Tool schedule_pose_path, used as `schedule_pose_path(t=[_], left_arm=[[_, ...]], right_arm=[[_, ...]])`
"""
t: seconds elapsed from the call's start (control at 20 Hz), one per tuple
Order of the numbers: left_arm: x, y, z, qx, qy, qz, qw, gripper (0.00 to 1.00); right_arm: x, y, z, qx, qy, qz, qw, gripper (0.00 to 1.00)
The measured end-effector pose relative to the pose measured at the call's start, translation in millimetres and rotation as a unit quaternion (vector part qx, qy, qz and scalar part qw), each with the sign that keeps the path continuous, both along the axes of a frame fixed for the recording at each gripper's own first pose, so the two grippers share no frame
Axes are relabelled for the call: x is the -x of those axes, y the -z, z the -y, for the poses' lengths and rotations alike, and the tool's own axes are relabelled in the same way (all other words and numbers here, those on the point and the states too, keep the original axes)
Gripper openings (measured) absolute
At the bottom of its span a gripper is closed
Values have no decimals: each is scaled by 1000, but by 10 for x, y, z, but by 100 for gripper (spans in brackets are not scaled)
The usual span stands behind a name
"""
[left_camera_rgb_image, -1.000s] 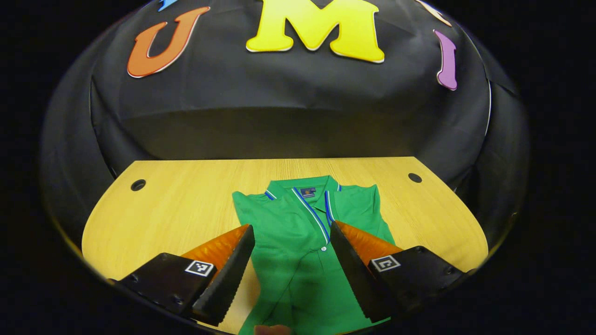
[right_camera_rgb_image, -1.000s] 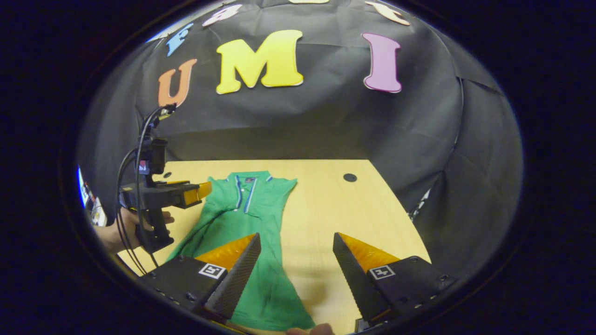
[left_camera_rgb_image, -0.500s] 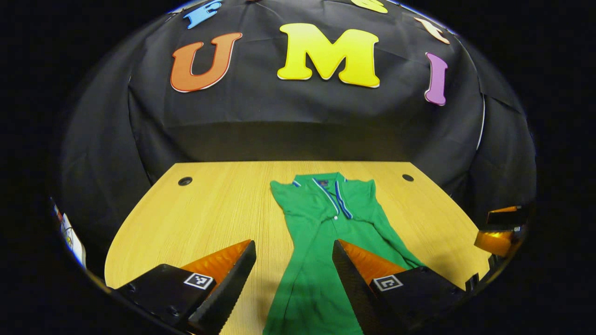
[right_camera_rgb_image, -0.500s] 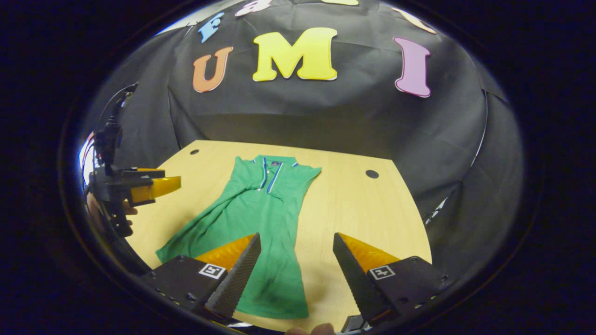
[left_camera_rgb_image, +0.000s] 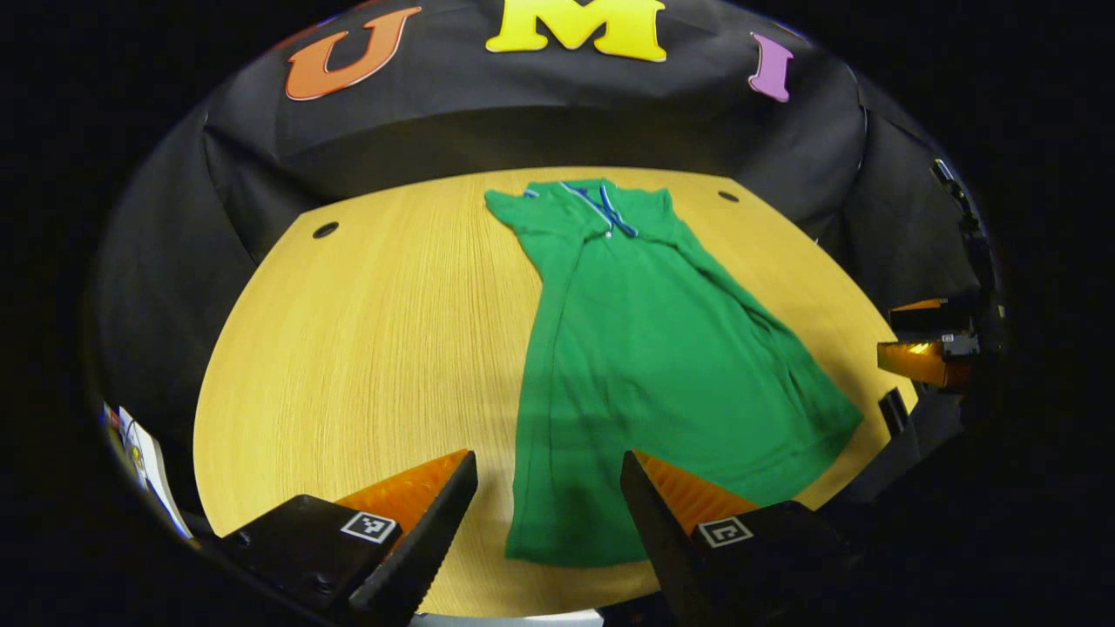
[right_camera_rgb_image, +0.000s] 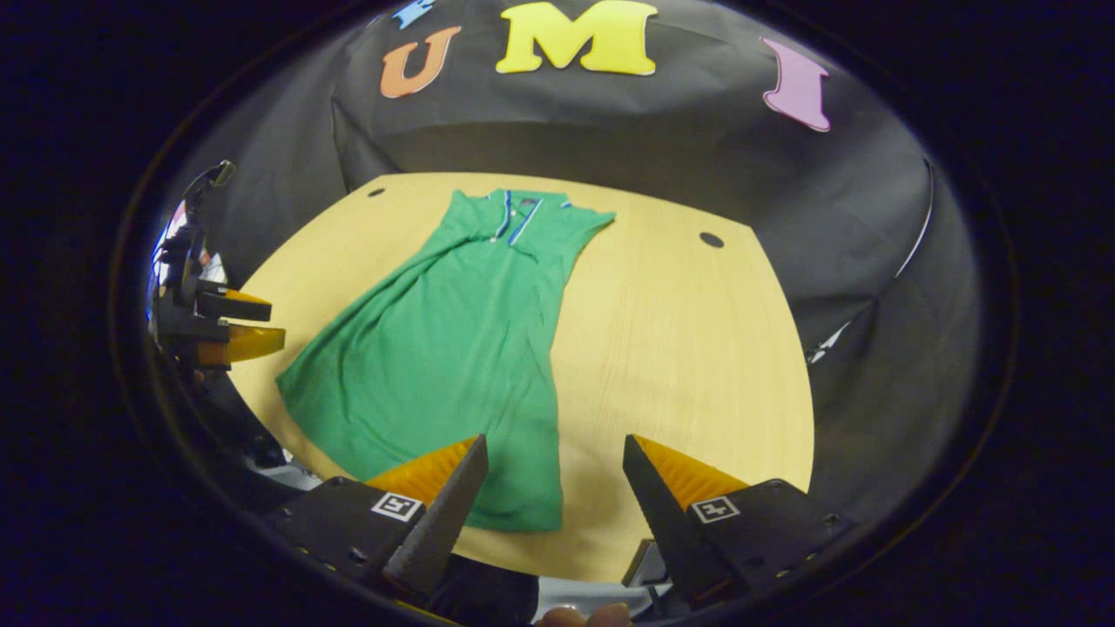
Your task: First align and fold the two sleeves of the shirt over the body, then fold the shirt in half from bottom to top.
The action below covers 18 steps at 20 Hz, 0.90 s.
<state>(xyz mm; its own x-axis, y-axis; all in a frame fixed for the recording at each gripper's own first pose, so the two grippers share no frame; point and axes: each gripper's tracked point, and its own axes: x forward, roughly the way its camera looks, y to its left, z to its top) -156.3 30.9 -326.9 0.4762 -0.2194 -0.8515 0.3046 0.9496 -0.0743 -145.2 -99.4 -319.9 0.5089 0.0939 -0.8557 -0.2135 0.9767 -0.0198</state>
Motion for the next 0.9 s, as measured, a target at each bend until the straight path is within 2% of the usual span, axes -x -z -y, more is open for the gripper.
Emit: schedule_pose_path(t=[0.3,0.75,0.9], left_arm=[[212,307,-144,-14,1,-49,999,100],[259,359,-177,-43,27,-58,997,100],[244,341,-164,-39,26,-55,997,100]], right_arm=[[265,431,19,-4,4,-82,997,98],[478,849,-2,8,-5,-138,990,96],[497,855,-7,1,-5,-139,990,94]])
